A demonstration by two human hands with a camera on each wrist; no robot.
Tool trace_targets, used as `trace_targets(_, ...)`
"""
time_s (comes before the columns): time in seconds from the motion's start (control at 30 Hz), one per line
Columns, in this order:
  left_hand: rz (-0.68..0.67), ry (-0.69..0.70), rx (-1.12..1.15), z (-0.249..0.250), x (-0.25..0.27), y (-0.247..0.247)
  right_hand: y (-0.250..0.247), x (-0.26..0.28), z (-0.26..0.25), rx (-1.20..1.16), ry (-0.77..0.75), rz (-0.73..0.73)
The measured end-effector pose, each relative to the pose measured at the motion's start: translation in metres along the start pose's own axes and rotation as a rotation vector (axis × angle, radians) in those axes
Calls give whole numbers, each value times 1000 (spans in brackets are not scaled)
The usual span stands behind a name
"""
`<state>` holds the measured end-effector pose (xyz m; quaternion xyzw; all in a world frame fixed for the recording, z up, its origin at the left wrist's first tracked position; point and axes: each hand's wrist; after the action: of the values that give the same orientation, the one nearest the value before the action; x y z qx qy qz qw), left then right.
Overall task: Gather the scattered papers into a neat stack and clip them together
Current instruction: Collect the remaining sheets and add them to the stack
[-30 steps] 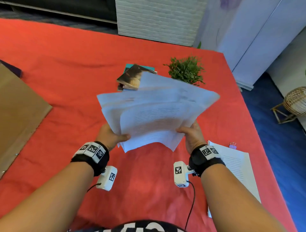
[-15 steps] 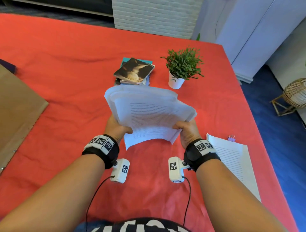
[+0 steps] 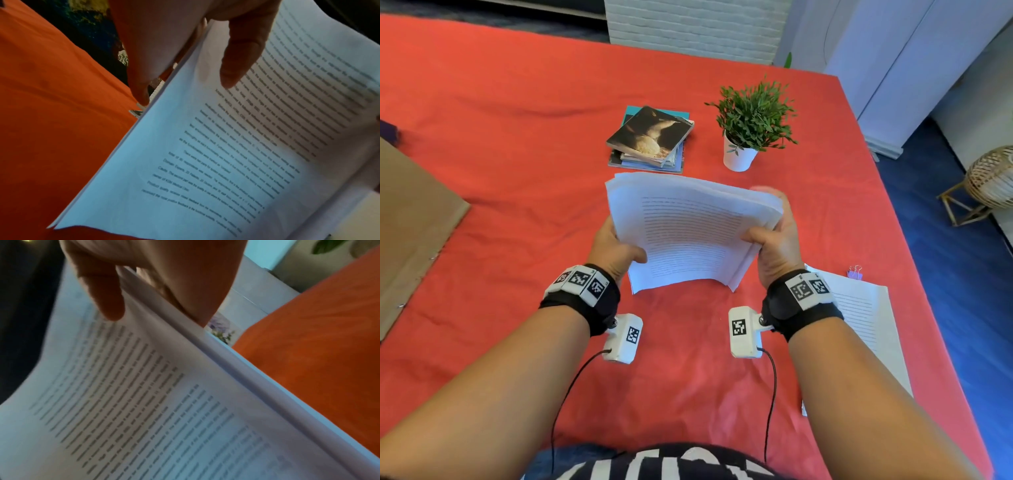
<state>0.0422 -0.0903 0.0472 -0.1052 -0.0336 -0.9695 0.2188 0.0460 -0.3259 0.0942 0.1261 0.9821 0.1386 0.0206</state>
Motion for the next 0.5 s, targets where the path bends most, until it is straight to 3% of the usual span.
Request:
trace_targets(0.17,-35,34,-26,6,1,6,14,-5,-23,407,-654,36)
trace_targets(0.27,-47,25,-1,10,2,7,15,-8,-21,590,-878,62)
trace_targets(0.37,-14,15,6,8,2,6,10,-4,-15,420,-768,123)
trace_targets(0.5,13,-13,-33,2,6,10,8,0,-2,61,-198,196)
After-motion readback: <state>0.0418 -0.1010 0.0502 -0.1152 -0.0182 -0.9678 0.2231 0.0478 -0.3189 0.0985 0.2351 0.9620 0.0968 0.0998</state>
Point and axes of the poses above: each hand's wrist, its own x-axis away from the middle knuckle, its own y-axis out of the palm, z = x × y, and after that the axes turned 13 degrees about z, right-handed
